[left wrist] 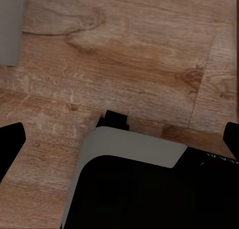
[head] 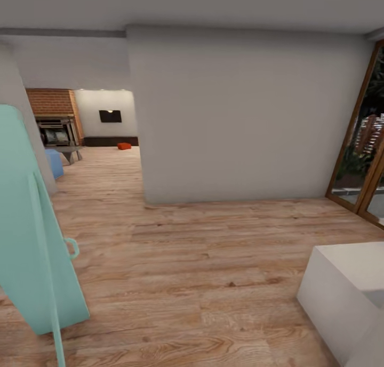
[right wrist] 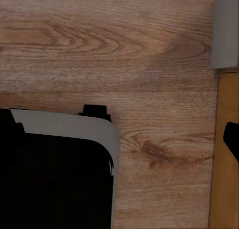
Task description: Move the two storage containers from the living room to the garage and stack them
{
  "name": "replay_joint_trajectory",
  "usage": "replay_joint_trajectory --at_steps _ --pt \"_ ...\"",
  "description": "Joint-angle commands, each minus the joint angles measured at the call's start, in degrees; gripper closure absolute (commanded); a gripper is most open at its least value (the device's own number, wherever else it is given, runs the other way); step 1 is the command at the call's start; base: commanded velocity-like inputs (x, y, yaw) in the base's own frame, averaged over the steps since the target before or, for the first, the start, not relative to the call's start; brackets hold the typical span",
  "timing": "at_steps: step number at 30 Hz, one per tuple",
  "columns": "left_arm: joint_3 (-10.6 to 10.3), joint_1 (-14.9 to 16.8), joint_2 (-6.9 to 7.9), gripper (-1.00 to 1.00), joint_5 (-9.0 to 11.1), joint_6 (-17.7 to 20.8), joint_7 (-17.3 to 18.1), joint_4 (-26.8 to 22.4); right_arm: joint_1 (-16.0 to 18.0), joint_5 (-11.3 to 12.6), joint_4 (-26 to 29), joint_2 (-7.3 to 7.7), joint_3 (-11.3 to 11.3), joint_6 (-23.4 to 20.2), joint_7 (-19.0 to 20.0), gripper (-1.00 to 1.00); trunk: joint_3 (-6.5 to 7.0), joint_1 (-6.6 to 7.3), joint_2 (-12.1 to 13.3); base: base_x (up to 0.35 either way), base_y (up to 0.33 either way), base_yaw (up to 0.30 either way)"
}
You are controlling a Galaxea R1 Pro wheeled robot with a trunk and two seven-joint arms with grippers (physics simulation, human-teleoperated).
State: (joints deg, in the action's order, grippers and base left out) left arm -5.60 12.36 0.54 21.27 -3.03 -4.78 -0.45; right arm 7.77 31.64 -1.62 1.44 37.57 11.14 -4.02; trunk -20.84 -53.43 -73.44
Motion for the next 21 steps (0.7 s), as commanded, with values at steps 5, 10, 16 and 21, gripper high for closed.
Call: replay_joint_trajectory --at_steps 5,10,16,21 --pt "-0.51 0.03 -0.01 -1.0 0.44 -0.14 -0.14 0.01 0.05 0.43 -0.14 -0.05 0.48 0.28 -0.03 -1.0 -0.06 -0.03 -0.03 0.323 0.0 0.0" --pt "-0.54 0.03 -0.01 -1.0 0.44 -0.14 -0.14 0.01 0.05 0.44 -0.14 -0.03 0.48 0.22 -0.03 -1.0 -0.06 -0.03 -0.03 0.323 0.0 0.0" --pt "-0.55 0.03 -0.01 -1.0 0.43 -0.13 -0.14 0.02 0.05 0.4 -0.14 -0.03 0.5 0.34 -0.03 -1.0 -0.08 -0.03 -0.03 0.323 0.0 0.0" --pt "-0.55 0.02 -0.01 -1.0 0.38 -0.07 -0.14 0.01 0.05 0.34 -0.14 0.01 0.56 0.61 0.04 -1.0 -0.39 -0.03 -0.03 0.323 0.0 0.0"
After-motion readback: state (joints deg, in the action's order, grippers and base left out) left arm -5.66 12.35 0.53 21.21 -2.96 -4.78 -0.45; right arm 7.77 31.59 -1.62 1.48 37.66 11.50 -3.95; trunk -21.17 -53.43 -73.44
